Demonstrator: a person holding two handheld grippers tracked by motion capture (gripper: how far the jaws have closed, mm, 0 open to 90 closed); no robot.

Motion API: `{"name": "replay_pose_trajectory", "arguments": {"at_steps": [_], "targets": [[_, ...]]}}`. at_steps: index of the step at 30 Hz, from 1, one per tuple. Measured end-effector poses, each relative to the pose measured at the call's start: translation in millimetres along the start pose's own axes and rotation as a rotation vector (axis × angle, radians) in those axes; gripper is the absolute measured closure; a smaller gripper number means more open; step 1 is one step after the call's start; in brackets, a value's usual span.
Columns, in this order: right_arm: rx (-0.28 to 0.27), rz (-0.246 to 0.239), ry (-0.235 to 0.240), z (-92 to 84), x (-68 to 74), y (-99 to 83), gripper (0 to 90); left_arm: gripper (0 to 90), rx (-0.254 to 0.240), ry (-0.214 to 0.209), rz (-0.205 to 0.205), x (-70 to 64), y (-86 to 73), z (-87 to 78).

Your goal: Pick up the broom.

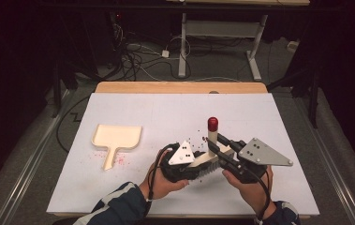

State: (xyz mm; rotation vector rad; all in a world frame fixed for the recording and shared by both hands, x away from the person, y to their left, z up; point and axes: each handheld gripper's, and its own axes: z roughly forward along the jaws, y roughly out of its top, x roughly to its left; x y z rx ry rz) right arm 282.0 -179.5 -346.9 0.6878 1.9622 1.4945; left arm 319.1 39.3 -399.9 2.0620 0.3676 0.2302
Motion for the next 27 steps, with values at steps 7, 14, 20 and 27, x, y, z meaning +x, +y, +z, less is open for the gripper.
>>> {"name": "replay_pose_trajectory", "arguments": {"at_steps": [7,14,20,27], "targets": [[0.044,-0.061,0.178,-7.8,-12.2,1.7,54.5,65.4,0.062,-0.044,0.094,-1.1,-4.3,-15.8],[0.236,-0.191,0.326,-1.2,-20.9,-10.5,44.4,65.4,0.085,-0.088,0.127,3.8,-10.6,-37.9],[0.422,-0.286,0.422,21.3,-10.8,-29.6,41.6,65.4,0.113,-0.169,0.157,1.6,-15.3,-42.8],[0.477,-0.288,0.605,43.4,1.5,-47.4,59.1,65.2,0.142,-0.223,0.201,-3.1,-17.9,-37.0]]}}
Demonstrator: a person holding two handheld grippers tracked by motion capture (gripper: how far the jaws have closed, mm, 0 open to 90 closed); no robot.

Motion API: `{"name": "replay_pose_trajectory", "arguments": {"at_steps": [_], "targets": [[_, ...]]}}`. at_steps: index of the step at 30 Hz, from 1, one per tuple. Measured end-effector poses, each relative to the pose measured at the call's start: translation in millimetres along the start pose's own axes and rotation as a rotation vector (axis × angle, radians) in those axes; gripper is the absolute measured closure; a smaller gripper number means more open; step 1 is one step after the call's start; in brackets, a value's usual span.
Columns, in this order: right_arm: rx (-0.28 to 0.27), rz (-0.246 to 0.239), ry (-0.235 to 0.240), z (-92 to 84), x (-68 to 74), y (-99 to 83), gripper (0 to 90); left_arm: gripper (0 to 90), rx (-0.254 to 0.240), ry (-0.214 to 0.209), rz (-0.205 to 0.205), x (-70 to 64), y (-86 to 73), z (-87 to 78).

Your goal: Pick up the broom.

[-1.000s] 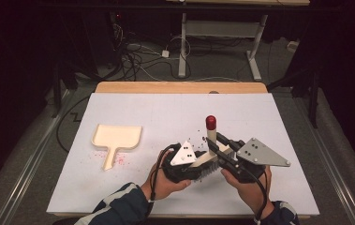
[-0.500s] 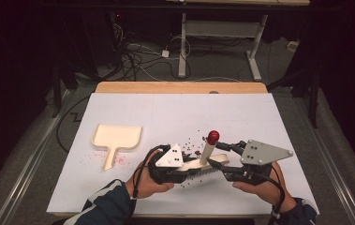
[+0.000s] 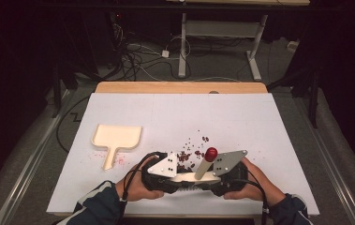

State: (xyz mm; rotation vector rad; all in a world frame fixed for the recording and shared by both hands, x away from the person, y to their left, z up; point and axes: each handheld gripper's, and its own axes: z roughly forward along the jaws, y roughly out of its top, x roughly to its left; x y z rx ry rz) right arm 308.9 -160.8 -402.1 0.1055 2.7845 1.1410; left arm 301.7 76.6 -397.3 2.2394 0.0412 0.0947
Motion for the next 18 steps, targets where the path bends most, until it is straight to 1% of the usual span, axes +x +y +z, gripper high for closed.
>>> {"name": "replay_pose_trajectory", "arguments": {"at_steps": [1,2,3,4,5,7,8,9,10,13,14,15,17,18], "targets": [[0.001,-0.005,0.009,2.2,0.8,0.3,60.4,65.2,0.003,-0.009,0.001,0.9,-1.1,1.0],[0.002,-0.001,0.018,3.5,1.0,0.4,63.3,64.9,0.003,-0.009,0.001,0.9,-1.1,1.0],[-0.003,-0.003,0.032,4.6,0.4,0.0,64.0,64.8,-0.004,-0.017,0.001,2.3,-2.4,0.2],[-0.009,0.001,0.033,5.1,0.2,-0.6,64.2,64.5,-0.004,-0.007,0.004,2.4,-2.4,0.0],[-0.015,0.015,0.032,5.5,0.2,-1.2,65.0,63.3,-0.004,0.003,0.006,2.6,-2.3,-0.2],[-0.017,0.02,0.035,5.4,-0.1,-1.5,67.0,59.3,-0.026,0.021,-0.004,4.1,-3.2,-2.1],[-0.016,0.019,0.02,4.9,0.6,-1.1,67.2,57.8,-0.029,0.033,-0.005,4.9,-3.7,-3.6],[-0.016,0.019,0.006,4.4,0.5,-0.8,67.4,56.5,-0.029,0.033,-0.005,4.9,-3.7,-3.6],[-0.014,0.014,-0.005,3.9,0.2,-0.7,67.6,55.2,-0.034,0.074,0.006,4.9,-4.9,-7.8],[-0.003,0.025,-0.043,0.6,-1.5,-2.5,67.8,52.3,-0.058,0.124,-0.006,7.4,-9.1,-18.4],[-0.002,0.032,-0.057,-0.8,-2.6,-3.5,67.7,49.3,-0.06,0.159,-0.014,7.5,-11.0,-22.3],[-0.001,0.045,-0.077,-2.5,-4.1,-4.7,67.8,43.8,-0.066,0.195,-0.024,7.7,-13.7,-26.3],[-0.007,0.069,-0.109,-6.8,-8.6,-7.6,67.7,39.3,-0.076,0.257,-0.041,7.8,-20.8,-34.8],[-0.014,0.085,-0.124,-9.4,-10.5,-9.0,67.7,35.9,-0.076,0.257,-0.041,7.8,-20.8,-34.8]]}}
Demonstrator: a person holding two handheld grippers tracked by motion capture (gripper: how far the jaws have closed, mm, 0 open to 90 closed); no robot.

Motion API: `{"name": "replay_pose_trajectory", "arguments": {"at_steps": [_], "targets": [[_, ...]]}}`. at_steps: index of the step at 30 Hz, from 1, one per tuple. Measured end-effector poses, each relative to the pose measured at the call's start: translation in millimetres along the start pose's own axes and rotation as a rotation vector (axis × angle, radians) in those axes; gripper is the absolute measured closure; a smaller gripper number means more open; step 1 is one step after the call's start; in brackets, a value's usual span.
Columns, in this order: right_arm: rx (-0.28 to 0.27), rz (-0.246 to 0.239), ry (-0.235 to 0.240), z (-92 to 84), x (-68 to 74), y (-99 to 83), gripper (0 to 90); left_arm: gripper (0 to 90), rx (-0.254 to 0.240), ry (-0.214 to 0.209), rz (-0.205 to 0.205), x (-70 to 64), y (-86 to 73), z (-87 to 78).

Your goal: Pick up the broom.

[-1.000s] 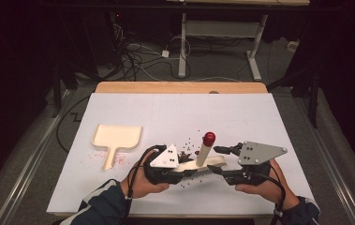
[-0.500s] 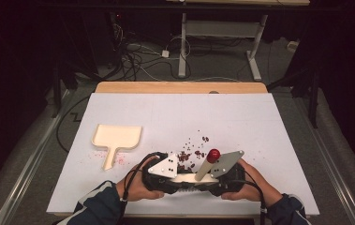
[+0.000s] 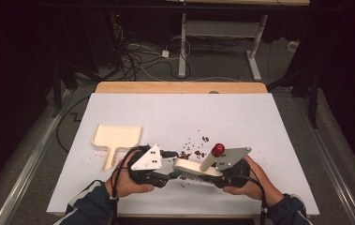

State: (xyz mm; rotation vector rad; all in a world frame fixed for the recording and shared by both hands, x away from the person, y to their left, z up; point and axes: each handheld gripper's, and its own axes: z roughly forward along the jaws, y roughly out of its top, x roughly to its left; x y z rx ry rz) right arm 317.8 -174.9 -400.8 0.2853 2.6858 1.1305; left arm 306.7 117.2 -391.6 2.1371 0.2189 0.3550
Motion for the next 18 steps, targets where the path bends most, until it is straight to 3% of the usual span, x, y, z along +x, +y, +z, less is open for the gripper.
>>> {"name": "replay_pose_trajectory", "arguments": {"at_steps": [1,3,4,5,6,9,11,12,13,16,18], "targets": [[-0.006,0.015,-0.018,-2.2,-2.2,-1.0,67.7,33.1,0.005,0.07,-0.018,2.0,-8.2,-7.5],[-0.019,0.037,-0.049,-7.3,-6.8,-2.8,67.7,30.3,0.007,0.094,-0.029,3.0,-13.0,-11.1],[-0.027,0.051,-0.064,-9.7,-8.8,-3.6,67.7,28.8,0.019,0.143,-0.049,4.8,-23.2,-17.5],[-0.036,0.062,-0.079,-12.1,-10.7,-4.4,67.7,28.2,0.019,0.143,-0.049,4.8,-23.2,-17.5],[-0.045,0.071,-0.093,-14.3,-12.6,-5.2,67.7,27.3,0.042,0.202,-0.058,6.1,-33.5,-23.3],[-0.051,0.101,-0.138,-20.2,-17.4,-7.5,67.8,24.4,0.06,0.238,-0.074,7.7,-43.9,-28.8],[-0.054,0.114,-0.172,-23.5,-20.4,-9.4,67.7,24.3,0.078,0.281,-0.106,10.2,-58.3,-37.4],[-0.056,0.122,-0.19,-24.9,-21.9,-10.5,67.8,24.2,0.078,0.281,-0.106,10.2,-58.3,-37.4],[-0.057,0.134,-0.203,-26.3,-23.5,-11.3,67.7,24.3,0.095,0.323,-0.11,10.8,-66.4,-41.6],[-0.06,0.151,-0.241,-30.2,-28.6,-14.2,67.8,24.2,0.105,0.338,-0.129,12.3,-73.8,-45.4],[-0.066,0.165,-0.254,-32.6,-32.6,-16.1,67.8,24.2,0.127,0.362,-0.172,13.8,-83.8,-47.9]]}}
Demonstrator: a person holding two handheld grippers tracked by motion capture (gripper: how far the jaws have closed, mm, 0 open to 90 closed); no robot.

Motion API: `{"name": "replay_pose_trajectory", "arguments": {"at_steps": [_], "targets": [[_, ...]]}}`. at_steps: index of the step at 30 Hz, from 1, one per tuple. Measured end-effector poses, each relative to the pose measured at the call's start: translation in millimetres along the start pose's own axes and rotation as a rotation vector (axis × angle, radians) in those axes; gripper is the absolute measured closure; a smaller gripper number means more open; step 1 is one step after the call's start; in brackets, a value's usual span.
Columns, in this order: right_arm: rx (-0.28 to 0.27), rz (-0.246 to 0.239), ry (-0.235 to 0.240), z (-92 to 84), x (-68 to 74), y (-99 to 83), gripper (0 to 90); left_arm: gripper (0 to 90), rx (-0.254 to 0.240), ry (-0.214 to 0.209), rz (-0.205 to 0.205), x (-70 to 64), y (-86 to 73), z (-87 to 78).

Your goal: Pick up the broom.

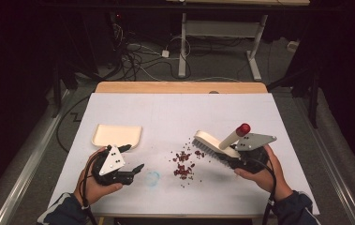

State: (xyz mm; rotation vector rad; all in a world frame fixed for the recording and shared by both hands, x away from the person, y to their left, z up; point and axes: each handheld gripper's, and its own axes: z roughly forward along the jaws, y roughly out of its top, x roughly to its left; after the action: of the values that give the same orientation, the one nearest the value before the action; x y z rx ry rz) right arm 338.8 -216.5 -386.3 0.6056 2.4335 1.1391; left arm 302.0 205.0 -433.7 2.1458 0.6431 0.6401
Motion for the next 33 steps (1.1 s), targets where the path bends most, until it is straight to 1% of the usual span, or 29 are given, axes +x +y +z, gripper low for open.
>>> {"name": "replay_pose_trajectory", "arguments": {"at_steps": [1,2,4,5,6,7,8,9,10,11,12,13,14,15,16,17,19,20,23,25,27,28,29,31,33], "targets": [[-0.004,0.007,-0.016,-0.6,-2.1,-0.5,67.8,24.1,0.0,0.0,0.0,0.0,0.0,0.0],[-0.001,0.011,-0.029,-1.0,-4.5,-0.9,67.8,24.2,0.02,0.019,-0.027,1.3,-5.6,0.5],[-0.004,0.015,-0.051,-1.2,-9.2,-2.0,67.8,24.2,0.027,0.024,-0.033,1.4,-8.2,0.5],[-0.004,0.019,-0.063,-1.0,-11.6,-2.6,67.8,24.2,0.033,0.032,-0.04,1.0,-10.6,0.5],[-0.001,0.02,-0.074,-0.8,-14.1,-3.1,67.8,24.2,0.043,0.055,-0.044,-0.2,-14.7,-0.1],[-0.003,0.027,-0.087,-0.6,-16.5,-3.6,67.8,24.0,0.048,0.065,-0.044,-0.5,-16.5,-0.6],[-0.004,0.029,-0.1,-0.4,-19.7,-4.1,67.8,23.3,0.048,0.065,-0.044,-0.5,-16.5,-0.6],[-0.003,0.037,-0.112,-0.1,-22.8,-4.5,67.8,22.8,0.051,0.077,-0.055,-0.8,-20.1,-1.7],[-0.006,0.045,-0.122,0.5,-26.3,-4.9,67.9,22.3,0.051,0.077,-0.055,-0.8,-20.1,-1.7],[-0.008,0.057,-0.134,1.1,-29.6,-5.4,67.8,22.0,0.052,0.085,-0.065,0.0,-23.1,-3.1],[-0.007,0.058,-0.148,2.1,-33.5,-5.8,67.8,22.0,0.052,0.085,-0.065,0.0,-23.1,-3.1],[-0.005,0.066,-0.165,3.1,-37.1,-6.3,67.8,22.0,0.049,0.084,-0.077,0.8,-24.4,-3.9],[-0.001,0.073,-0.179,4.3,-40.7,-6.9,67.8,22.0,0.042,0.084,-0.078,2.9,-26.2,-5.0],[-0.001,0.073,-0.179,4.3,-40.7,-6.9,67.8,22.0,0.042,0.084,-0.078,2.9,-26.2,-5.0],[0.014,0.074,-0.223,7.2,-47.7,-8.2,67.9,22.0,0.042,0.082,-0.078,3.4,-26.6,-4.8],[0.02,0.082,-0.238,8.5,-51.2,-8.8,67.9,22.0,0.046,0.076,-0.072,4.0,-26.5,-3.8],[0.027,0.097,-0.262,11.3,-57.5,-9.3,67.9,22.0,0.047,0.073,-0.065,3.6,-26.2,-3.0],[0.028,0.104,-0.271,13.2,-60.7,-8.8,67.9,22.0,0.052,0.056,-0.068,2.2,-26.0,-1.7],[0.041,0.103,-0.304,19.1,-69.1,-5.0,67.9,22.0,0.056,0.049,-0.062,1.9,-26.0,-1.0],[0.053,0.104,-0.306,24.7,-74.1,-1.7,67.9,22.0,0.064,0.041,-0.06,1.4,-26.5,-0.2],[0.073,0.09,-0.322,32.0,-77.8,0.7,67.9,22.0,0.067,0.037,-0.054,0.5,-26.4,-0.1],[0.073,0.09,-0.322,32.0,-77.8,0.7,67.9,22.0,0.067,0.037,-0.054,0.5,-26.4,-0.1],[0.09,0.095,-0.323,39.7,-80.6,1.6,67.9,22.0,0.065,0.036,-0.054,0.3,-26.3,0.1],[0.108,0.092,-0.334,47.2,-82.5,1.8,67.9,22.0,0.074,0.031,-0.051,0.5,-26.4,1.4],[0.121,0.089,-0.338,53.8,-84.4,1.3,67.9,22.0,0.073,0.03,-0.051,0.6,-26.1,2.0]]}}
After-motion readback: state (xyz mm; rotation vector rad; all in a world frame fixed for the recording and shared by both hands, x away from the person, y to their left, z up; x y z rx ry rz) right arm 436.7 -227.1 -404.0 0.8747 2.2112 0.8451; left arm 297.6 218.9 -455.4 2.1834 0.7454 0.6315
